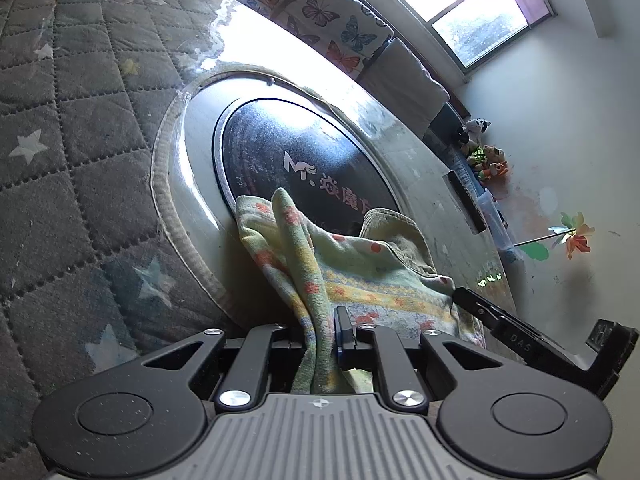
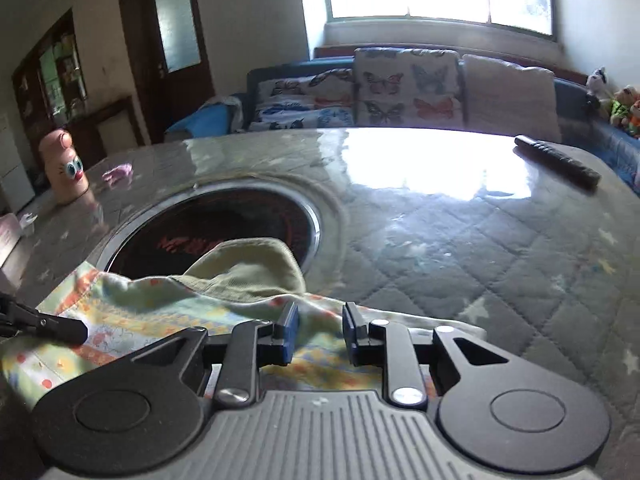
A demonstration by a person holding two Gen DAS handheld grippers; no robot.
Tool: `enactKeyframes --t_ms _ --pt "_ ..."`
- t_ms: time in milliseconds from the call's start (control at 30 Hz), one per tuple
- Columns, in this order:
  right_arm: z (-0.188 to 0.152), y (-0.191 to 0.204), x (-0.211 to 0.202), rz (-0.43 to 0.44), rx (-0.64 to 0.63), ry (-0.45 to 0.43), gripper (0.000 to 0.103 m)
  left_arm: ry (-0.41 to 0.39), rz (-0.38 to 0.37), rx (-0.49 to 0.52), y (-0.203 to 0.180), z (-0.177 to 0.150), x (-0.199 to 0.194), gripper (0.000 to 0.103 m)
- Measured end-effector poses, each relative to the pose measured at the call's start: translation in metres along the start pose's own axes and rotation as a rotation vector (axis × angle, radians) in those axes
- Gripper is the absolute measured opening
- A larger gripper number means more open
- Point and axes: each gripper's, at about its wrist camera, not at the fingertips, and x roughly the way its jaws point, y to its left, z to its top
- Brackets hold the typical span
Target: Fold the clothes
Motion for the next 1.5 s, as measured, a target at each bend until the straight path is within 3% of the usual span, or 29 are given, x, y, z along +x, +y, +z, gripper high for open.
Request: enactKeyframes --t_ms 133,233,533,633,700,767,1133,1500 --pt "-0.006 -0.015 -0.011 -0.057 0.023 -0.024 0.030 0.002 0.006 0.007 -0.001 0.001 -0.001 0.013" --pt "-0.012 -0.031 -0.013 -0.123 0.051 -0.019 0.044 0.001 0.016 0.019 -0.004 0.001 0.000 0.013" --pt "-0.023 -0.047 -0.001 -0.078 0.157 0.002 0.044 -0.009 0.055 0.051 -0.011 0.001 0.000 0.013" --pt "-0.025 -0.041 -0.001 -0.043 0.157 0.001 0.040 -0.011 0.072 0.063 -0.015 0.002 0.000 0.013" --pt "-0.027 -0.039 -0.001 -0.043 0.148 -0.003 0.021 -0.013 0.080 0.069 -0.017 0.002 0.000 0.013" --pt "-0.028 -0.039 -0.004 -0.041 0.164 -0.011 0.012 -0.013 0.084 0.077 -0.022 0.004 0.000 0.012" --pt "-0.026 -0.064 -0.052 -0.080 0.238 -0.115 0.009 -0.035 0.027 0.235 -0.090 0.019 0.013 0.009" --pt "-0.017 -0.144 -0.097 -0.292 0.272 -0.179 0.009 0.023 -0.077 0.394 -0.185 0.024 0.089 0.009"
